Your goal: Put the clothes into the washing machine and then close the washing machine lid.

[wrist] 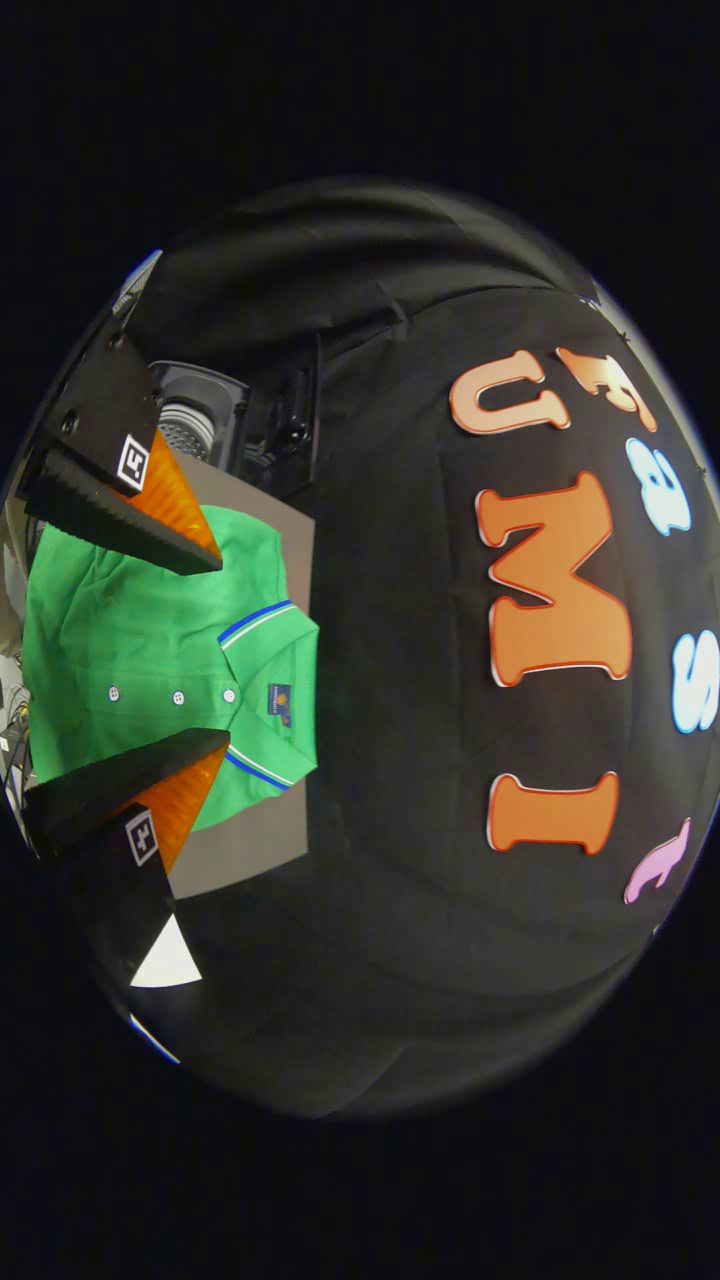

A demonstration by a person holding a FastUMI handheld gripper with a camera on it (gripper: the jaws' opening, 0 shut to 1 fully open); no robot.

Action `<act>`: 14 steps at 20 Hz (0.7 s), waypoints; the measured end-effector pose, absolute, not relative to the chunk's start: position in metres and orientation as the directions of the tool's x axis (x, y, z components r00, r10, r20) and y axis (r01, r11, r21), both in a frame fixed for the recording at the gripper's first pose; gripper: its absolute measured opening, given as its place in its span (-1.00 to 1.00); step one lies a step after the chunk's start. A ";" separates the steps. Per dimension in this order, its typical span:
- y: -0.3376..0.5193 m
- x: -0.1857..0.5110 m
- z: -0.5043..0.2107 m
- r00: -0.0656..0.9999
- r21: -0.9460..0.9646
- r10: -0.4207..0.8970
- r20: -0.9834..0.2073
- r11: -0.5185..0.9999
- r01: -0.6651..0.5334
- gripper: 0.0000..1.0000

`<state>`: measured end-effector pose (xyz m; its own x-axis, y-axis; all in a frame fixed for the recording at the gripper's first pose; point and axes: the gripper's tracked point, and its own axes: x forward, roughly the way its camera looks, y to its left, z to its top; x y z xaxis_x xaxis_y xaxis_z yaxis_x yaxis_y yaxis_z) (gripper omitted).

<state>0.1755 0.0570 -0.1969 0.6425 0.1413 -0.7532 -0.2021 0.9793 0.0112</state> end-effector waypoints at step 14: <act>0.029 0.161 -0.274 0.344 -0.037 0.019 -0.939 0.987 -0.156 0.64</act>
